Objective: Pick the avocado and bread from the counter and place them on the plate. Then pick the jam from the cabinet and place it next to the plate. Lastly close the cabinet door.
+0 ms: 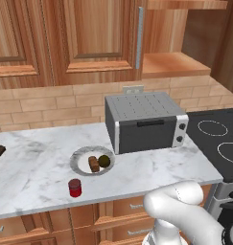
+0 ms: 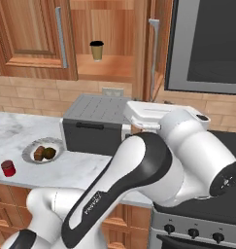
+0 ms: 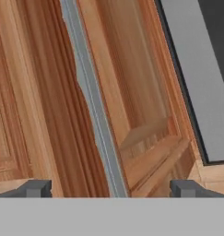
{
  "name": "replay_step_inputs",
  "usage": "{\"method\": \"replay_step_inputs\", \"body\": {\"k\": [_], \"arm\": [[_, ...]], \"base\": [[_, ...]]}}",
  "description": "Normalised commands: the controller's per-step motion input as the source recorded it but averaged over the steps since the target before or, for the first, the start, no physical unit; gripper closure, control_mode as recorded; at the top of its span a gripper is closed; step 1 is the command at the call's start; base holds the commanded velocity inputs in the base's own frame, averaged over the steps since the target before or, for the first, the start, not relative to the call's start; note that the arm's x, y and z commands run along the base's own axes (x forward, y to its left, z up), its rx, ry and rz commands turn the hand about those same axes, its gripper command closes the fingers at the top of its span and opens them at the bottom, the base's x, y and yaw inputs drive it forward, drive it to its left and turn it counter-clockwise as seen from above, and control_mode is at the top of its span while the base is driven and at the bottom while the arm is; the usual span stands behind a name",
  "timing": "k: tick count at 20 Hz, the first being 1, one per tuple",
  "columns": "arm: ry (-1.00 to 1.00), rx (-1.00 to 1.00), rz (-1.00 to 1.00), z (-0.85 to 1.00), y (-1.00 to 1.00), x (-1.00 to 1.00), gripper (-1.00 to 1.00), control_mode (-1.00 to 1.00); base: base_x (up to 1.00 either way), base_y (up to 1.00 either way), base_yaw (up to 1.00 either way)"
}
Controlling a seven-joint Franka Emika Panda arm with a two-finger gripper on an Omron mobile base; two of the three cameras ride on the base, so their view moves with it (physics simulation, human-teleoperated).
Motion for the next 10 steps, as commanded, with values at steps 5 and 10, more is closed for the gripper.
{"method": "replay_step_inputs", "body": {"k": [5,10], "arm": [[0.0,0.05,0.06,-0.45,0.74,0.88,-1.0,-1.0],[-0.02,0.03,0.0,-0.45,0.89,0.96,-1.0,-1.0]], "base": [[0.0,0.0,0.0],[0.0,0.0,0.0]]}}
